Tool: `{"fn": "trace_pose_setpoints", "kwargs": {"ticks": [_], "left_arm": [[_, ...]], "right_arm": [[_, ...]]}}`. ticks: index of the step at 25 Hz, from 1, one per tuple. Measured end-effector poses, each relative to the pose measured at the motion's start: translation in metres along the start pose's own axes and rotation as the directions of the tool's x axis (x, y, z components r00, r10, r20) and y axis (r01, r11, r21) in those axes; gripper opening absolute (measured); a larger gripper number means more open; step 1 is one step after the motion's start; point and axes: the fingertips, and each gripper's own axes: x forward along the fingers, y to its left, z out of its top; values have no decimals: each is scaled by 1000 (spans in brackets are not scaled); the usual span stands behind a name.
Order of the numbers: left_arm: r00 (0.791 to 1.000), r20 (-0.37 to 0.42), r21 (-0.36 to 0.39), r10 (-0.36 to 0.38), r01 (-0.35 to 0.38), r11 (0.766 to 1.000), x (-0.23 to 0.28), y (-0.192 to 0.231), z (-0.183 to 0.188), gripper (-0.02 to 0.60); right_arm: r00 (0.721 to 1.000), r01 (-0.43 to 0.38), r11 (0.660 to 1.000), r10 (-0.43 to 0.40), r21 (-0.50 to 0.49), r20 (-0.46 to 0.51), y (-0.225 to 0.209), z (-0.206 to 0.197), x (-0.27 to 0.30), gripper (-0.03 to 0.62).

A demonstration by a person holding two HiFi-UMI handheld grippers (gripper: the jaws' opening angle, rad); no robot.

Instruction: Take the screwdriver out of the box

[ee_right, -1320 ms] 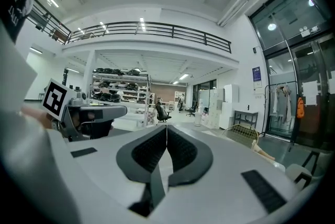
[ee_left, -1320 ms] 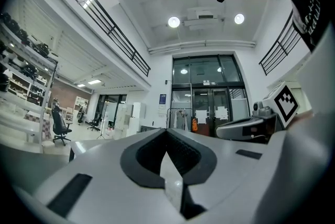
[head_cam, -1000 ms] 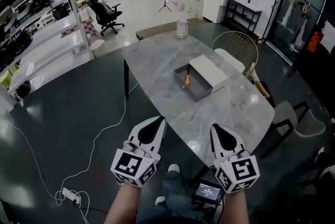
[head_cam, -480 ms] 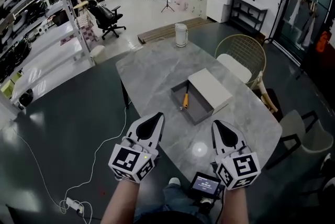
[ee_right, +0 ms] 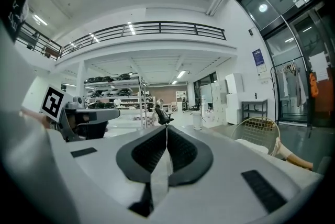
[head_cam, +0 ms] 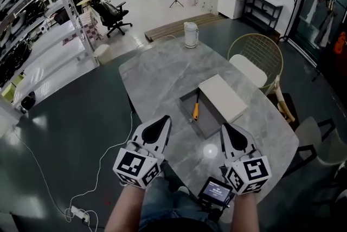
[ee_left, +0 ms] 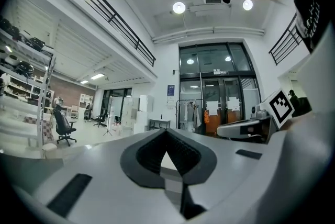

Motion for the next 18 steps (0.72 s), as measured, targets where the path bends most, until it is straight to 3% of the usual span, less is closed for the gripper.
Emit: {"fn": "trace_pose_setpoints", "kwargs": {"ticks": [4,12,18], "left_arm": [[1000,-10,-12,1,-1,1000,14,21,-9,12],[995,-67,-29,-75,73,997,62,63,-29,12],[985,-108,-57,-137,131,990,103,97,-47,12]], "right_arm": [[1000,9,1000,-9,-11,-9,-13,-6,17,26],[996,71,991,-65,110,-56,-35,-15,63,26],[988,143,966,-125,217,-95,-49,-24,105,26]]}}
